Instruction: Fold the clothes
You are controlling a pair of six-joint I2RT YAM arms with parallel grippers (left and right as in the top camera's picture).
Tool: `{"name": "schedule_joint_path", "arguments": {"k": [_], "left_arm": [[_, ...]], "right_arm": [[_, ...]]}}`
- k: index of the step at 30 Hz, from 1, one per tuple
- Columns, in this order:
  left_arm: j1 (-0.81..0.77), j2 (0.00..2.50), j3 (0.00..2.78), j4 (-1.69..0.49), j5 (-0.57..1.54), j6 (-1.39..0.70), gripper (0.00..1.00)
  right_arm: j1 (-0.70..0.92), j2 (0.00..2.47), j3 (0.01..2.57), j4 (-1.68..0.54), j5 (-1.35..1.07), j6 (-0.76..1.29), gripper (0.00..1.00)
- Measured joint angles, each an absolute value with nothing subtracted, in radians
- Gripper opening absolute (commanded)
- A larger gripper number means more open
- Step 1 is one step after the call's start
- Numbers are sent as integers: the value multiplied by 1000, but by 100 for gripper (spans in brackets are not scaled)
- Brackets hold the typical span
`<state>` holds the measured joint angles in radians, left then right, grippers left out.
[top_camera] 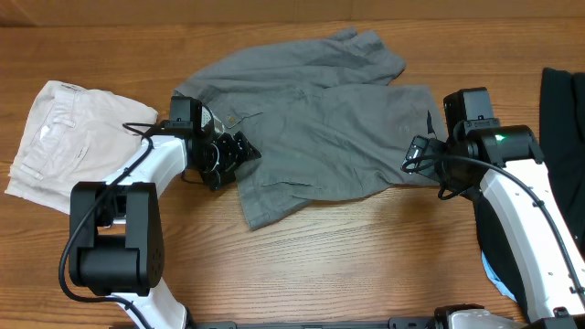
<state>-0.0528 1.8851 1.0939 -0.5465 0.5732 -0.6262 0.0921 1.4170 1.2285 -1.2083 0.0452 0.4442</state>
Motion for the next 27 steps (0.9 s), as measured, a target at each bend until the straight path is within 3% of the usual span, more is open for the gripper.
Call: {"name": "schedule_joint_path", "arguments": {"k": [7,8,9,11,16,19,22,27], "left_arm": [[-53,1885,1093,-546,569,-626,74],[-53,1885,1093,-546,569,-626,77],[-53,1885,1093,-546,569,-625,87],[-53,1885,1093,-554,581,-627,93],[-49,1885,1100,-640,616,-629,95],[-39,1885,1102,-674,618,-622,86],[-32,1886,1106,-682,619,-606,70],[-31,1886,1131,-686,644,-579,75]], "right_arm": [[93,1417,1229,-1208,46,444,100],[92,1417,1229,-1208,46,444,100],[92,1417,1229,-1208,46,444,100],[92,1417,1229,-1208,49,444,100],[92,1417,1229,-1207,52,444,100],[92,1417,1229,-1205,52,444,100],[92,1417,1229,-1205,52,444,100],[92,1417,1229,-1204,52,444,100]]}}
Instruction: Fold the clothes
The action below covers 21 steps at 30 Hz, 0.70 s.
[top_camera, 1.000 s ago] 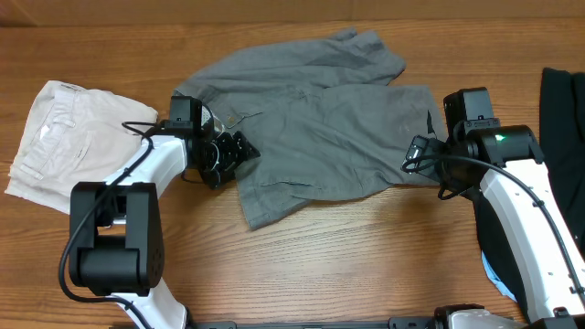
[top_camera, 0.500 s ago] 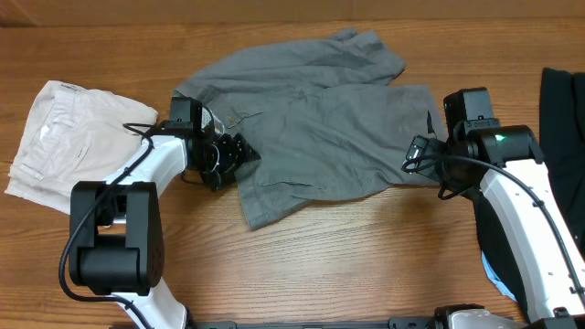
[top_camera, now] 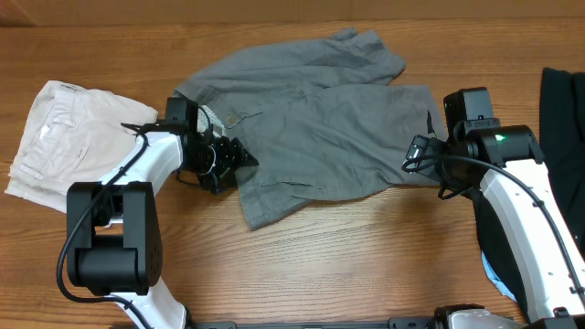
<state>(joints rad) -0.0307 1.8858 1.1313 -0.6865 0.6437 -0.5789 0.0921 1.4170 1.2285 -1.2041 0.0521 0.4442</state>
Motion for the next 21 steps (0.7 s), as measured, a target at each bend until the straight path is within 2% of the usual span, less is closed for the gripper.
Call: {"name": "schedule_joint_path", "arguments": {"k": [13,21], "left_arm": [[-35,1886,1159,-702,627,-572,78],[-111,1887,1159,-631,542,-572,77]], "right_arm": [[92,1417,1229,-1204,52,444,100],[92,1417,1229,-1205,52,444,100]]}}
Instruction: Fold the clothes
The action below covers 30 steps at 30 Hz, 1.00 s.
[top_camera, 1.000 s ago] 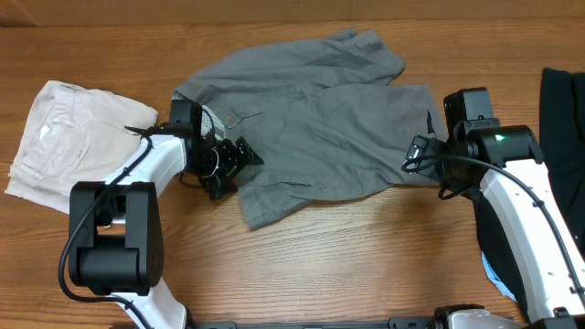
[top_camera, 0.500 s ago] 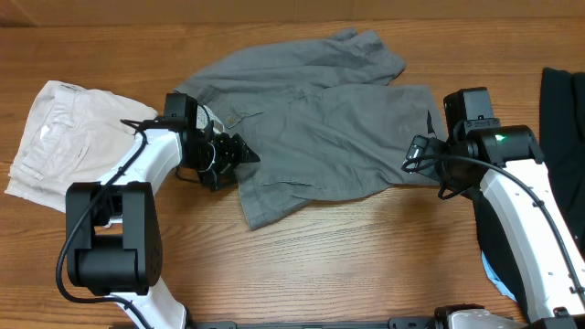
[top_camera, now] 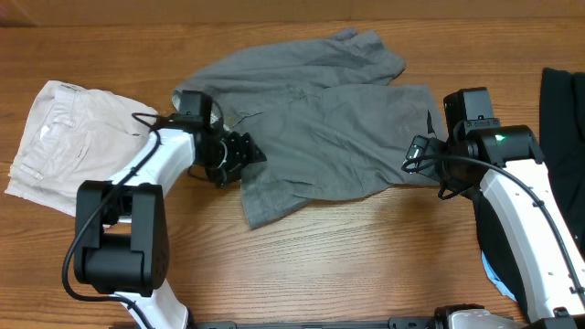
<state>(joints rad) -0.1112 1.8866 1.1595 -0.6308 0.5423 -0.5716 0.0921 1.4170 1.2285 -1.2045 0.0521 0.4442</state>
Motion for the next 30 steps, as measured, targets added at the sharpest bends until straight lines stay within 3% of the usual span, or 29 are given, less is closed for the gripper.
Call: {"name": "schedule_joint_path", "arguments": {"k": [18,24,25,27,30], "left_arm": [[-144,1887,1161,-645,388,-583,76],[-144,1887,1161,-620,380,-606,52],[-144,1887,1161,-619,380,-607,42],[-144,1887,1161,-620,379,-617,6],[-144,1887,1161,-620,377,-614,4]], "right_arm": [[92,1417,1229,-1207,58,444,100],[92,1417,1229,-1208,59,444,100],[93,1417,1229,-1208,59,444,100],[92,1417,1229,-1208,59,444,100],[92,1417,1229,-1208,59,443,100]]}}
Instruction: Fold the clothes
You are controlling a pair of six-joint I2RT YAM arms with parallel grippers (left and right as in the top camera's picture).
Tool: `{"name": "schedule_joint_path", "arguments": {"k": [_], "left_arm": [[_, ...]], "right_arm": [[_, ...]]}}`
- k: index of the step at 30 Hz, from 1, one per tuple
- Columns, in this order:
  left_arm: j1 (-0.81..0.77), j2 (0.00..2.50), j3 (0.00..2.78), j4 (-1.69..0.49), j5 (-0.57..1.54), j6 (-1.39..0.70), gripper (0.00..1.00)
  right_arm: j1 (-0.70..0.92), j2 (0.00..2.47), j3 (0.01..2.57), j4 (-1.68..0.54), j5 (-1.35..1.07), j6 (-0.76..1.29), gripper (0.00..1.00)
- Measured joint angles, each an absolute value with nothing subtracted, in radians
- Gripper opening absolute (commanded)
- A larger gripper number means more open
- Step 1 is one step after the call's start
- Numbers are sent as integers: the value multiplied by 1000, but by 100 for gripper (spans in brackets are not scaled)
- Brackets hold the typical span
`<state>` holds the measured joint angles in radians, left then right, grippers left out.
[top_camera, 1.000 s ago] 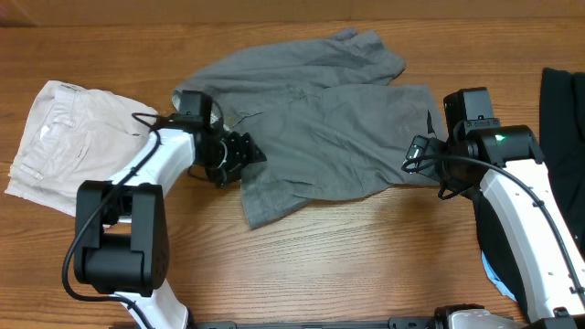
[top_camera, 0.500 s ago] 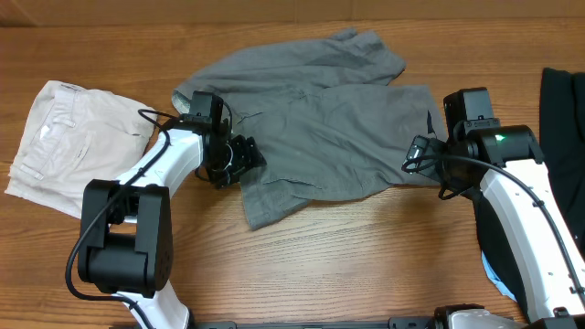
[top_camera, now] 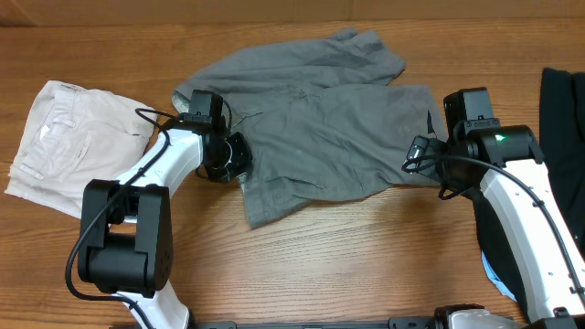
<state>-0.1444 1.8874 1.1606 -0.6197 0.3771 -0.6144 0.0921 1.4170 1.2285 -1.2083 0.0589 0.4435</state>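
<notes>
A crumpled grey shirt point(top_camera: 315, 137) lies spread across the middle of the table, collar towards the left. My left gripper point(top_camera: 234, 157) is down at the shirt's left edge, just below the collar, touching the cloth; its jaws are too dark and compact to read. At the shirt's right edge sits my right gripper point(top_camera: 426, 153), with its fingers hidden under the wrist, so its hold on the cloth is unclear.
A folded beige garment point(top_camera: 69, 137) lies at the far left. A dark garment point(top_camera: 559, 119) hangs over the right edge beside the right arm. The left arm's base point(top_camera: 119, 247) stands at the front left.
My left wrist has shifted a little right and up, and the gripper now points more steeply down onto the shirt's left edge. The right arm and the shirt look unchanged.
My left gripper stayed at the shirt's left edge throughout, first near the collar, then slightly farther left, then back right, and now tipped down onto the cloth. The right gripper held still at the right edge. The shirt's shape has barely changed.
</notes>
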Motion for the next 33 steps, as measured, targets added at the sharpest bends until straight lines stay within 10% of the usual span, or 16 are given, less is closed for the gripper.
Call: {"name": "schedule_joint_path", "arguments": {"k": [18,22,25,33], "left_arm": [[-143,1874,1174,-1068,364,-543,4],[-120,1851,1177,-1041,311,-517,68],[-73,1837,1210,-997,294,-515,89],[25,1801,1286,-827,302,-513,68]], "right_arm": [[92,1417,1229,-1226,90,444,100],[92,1417,1229,-1223,95,444,100],[92,1417,1229,-1224,97,444,100],[93,1417,1229,-1222,97,443,100]]}}
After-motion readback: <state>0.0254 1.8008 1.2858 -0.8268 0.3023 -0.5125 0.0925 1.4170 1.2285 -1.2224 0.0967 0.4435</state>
